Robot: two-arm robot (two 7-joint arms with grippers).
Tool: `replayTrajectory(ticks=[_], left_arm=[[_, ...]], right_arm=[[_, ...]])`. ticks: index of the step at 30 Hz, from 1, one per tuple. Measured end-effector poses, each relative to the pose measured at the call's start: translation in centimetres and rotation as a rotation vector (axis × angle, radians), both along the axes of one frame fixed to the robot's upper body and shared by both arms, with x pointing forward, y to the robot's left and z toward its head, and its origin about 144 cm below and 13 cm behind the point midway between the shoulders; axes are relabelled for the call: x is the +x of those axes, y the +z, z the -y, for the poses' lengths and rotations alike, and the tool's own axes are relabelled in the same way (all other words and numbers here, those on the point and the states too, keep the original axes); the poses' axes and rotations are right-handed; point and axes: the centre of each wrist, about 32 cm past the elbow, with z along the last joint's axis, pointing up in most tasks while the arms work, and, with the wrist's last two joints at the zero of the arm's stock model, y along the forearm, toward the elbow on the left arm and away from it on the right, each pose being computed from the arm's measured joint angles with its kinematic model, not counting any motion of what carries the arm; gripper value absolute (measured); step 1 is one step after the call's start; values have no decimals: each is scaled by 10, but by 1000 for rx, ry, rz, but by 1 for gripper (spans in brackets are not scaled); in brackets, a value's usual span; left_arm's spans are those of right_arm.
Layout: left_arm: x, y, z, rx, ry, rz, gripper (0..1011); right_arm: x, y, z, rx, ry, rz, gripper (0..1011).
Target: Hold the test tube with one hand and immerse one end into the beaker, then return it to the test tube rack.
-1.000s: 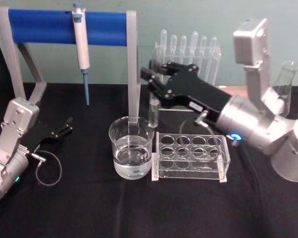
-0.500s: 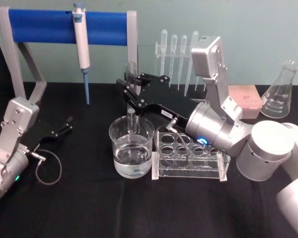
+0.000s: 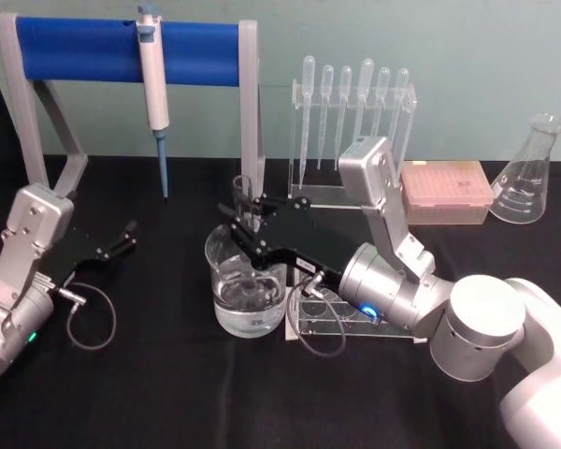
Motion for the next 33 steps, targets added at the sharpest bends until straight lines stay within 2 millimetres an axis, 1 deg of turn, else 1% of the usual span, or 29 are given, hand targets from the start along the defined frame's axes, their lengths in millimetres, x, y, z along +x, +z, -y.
replayTrajectory(ticks=[7, 33], left_arm=[[0, 0, 0, 0, 0, 0, 1000], [0, 0, 0, 0, 0, 0, 1000]], right_arm=[[-2, -6, 1, 0, -11, -4, 226], [-2, -5, 1, 1, -11, -2, 226]])
